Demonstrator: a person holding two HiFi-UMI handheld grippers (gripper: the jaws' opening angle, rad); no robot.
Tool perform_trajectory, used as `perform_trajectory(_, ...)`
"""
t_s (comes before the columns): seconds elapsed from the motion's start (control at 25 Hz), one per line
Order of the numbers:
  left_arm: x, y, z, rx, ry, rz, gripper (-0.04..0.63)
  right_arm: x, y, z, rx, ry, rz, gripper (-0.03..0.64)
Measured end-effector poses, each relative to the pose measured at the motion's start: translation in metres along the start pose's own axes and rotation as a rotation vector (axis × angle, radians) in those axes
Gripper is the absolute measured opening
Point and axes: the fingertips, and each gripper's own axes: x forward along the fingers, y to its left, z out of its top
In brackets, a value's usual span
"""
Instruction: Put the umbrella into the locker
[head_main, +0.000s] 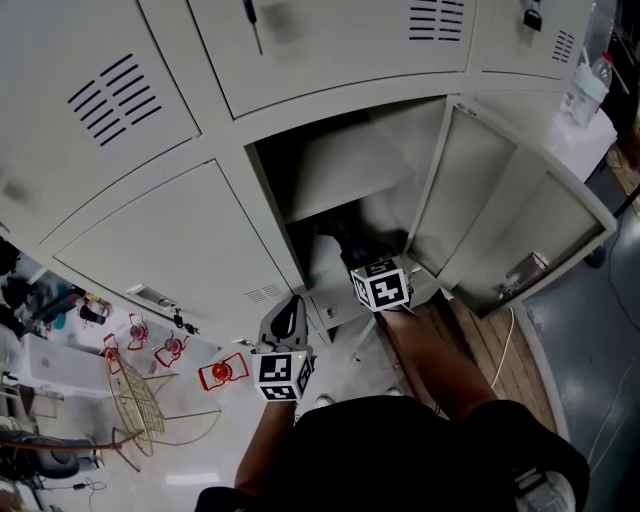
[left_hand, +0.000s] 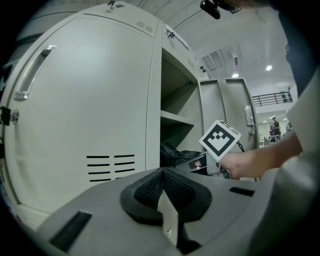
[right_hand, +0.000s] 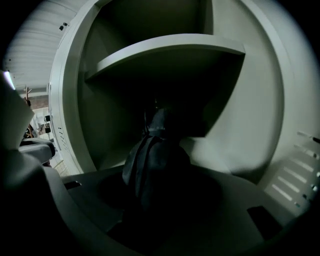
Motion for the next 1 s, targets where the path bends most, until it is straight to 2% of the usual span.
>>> perform_trajectory(0.16, 0.007, 0.003, 0.001, 0.006, -0.019, -0.001, -0.003, 0.015, -0.009, 0.003, -0.079, 0.044, -0.046, 0.213)
perform_trajectory(0.48, 0.010, 0.009, 0.001, 0.008, -0.015, 0.006, -0.003, 0.036, -0.020, 0.016, -0.165, 0.115, -0.075, 0.213)
perform_trajectory(0.84, 0.007, 0.012, -0.007, -0.011, 0.026, 0.017, -0.003, 0.047, -0.020, 0.014, -0.194, 0.165, -0.064, 0.224)
perform_trajectory(1.0, 0.006, 0.009, -0.005, -0.003, -0.001, 0.014, -0.003, 0.049, -0.018, 0.012, -0.182, 0.153, -0.035, 0.244)
